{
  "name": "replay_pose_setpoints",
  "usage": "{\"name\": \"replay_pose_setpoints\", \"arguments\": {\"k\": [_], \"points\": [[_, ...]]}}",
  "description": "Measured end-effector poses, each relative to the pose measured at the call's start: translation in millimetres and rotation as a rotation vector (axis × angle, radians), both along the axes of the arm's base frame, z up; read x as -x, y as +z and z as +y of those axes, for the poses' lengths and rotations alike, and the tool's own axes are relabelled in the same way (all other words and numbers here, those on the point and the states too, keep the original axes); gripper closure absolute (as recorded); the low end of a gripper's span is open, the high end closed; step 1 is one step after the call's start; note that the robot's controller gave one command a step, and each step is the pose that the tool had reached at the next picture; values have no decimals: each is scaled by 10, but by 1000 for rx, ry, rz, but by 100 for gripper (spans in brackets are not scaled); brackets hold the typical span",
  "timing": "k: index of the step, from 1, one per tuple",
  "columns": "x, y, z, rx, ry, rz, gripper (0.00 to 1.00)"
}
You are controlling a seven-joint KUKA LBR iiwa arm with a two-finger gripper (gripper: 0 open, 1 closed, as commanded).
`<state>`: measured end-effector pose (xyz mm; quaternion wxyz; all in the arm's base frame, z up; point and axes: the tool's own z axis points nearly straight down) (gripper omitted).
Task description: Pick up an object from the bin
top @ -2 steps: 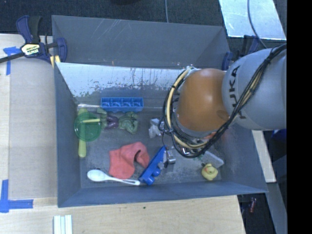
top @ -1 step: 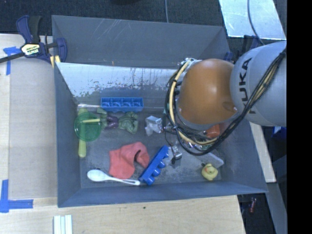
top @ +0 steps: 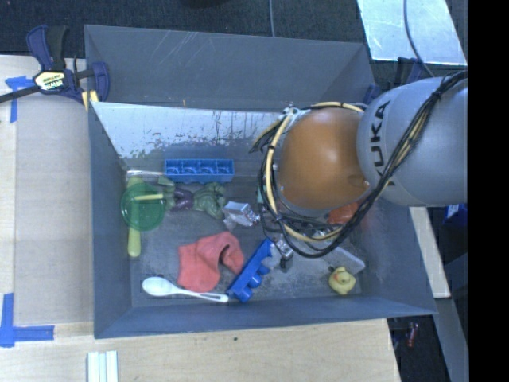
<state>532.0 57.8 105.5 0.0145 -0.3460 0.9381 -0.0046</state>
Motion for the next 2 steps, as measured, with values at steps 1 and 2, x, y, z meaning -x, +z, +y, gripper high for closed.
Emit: {"name": "replay_pose_setpoints", "arguments": {"k": [1, 2], "points": [[152, -227, 251, -3, -130, 5, 0], [170, -231, 372, -11, -346, 1, 100]]}}
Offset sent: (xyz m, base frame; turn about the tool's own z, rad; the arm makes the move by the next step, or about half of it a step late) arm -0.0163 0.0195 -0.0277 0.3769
